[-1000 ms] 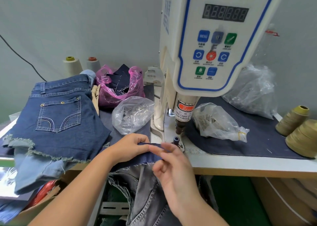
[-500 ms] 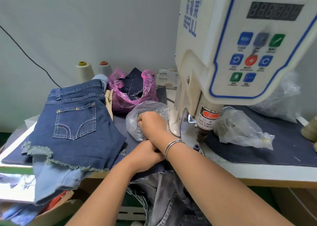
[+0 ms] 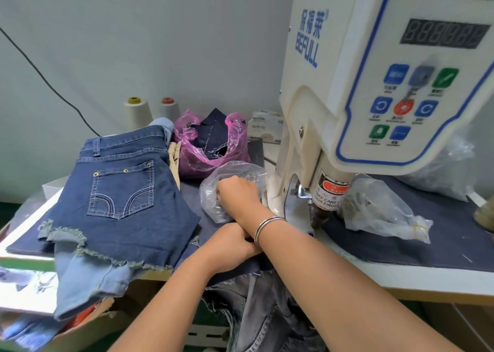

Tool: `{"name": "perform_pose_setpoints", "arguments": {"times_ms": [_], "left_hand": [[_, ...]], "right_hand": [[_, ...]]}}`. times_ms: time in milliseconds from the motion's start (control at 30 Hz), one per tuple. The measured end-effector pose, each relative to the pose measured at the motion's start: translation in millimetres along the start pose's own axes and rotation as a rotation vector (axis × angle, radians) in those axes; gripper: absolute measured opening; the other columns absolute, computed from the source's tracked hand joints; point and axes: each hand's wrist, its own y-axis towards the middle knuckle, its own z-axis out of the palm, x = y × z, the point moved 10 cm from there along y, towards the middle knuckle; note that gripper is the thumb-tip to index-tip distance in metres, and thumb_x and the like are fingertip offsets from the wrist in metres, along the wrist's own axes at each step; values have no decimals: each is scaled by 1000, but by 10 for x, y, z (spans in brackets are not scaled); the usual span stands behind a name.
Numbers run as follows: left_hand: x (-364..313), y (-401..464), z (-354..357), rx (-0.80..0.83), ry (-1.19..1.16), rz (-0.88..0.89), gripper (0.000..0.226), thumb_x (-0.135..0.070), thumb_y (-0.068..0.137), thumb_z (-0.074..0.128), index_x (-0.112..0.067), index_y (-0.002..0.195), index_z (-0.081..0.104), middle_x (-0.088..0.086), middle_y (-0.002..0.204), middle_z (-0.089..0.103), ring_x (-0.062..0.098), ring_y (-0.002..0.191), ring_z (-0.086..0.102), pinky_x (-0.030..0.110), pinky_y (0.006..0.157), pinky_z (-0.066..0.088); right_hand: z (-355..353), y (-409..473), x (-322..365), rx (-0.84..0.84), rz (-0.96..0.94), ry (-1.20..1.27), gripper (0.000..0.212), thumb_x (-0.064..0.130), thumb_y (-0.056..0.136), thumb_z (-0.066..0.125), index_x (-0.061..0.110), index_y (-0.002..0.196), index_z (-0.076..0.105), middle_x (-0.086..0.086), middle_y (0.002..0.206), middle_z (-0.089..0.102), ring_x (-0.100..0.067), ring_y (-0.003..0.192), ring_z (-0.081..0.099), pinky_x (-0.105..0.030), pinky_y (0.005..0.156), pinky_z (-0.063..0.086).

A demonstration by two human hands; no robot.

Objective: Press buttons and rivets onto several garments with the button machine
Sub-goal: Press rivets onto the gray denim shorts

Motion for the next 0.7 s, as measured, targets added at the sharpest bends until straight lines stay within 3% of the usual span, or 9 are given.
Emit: {"name": "perform_pose_setpoints", "arguments": {"times_ms": [333, 567, 700], "left_hand": [[-26, -5, 30, 8, 6, 5, 26, -23, 81, 69, -39, 65, 58, -29, 66, 63, -11, 65, 54, 8, 62, 42], [-1, -2, 27, 17, -5, -8, 24, -21, 82, 69, -37, 66, 60, -25, 68, 64, -8, 68, 54, 18, 70, 47], [20, -6, 28, 33, -24, -21, 24, -20, 82, 68, -36, 64, 62, -30, 67, 65, -12, 66, 56, 11, 63, 42]], "right_hand": [[25, -18, -75, -25, 32, 33, 26, 12, 94, 44, 9, 113, 61, -14, 113, 64, -34, 104, 60, -33, 73, 37], [42, -13, -87, -19, 40, 32, 24, 9, 92, 46, 10, 111, 61, -12, 112, 64, -34, 104, 61, -34, 77, 41], [34, -24, -100, -20, 52, 53, 23, 10, 93, 47, 8, 112, 59, -14, 113, 64, -35, 104, 60, -36, 78, 42]]}}
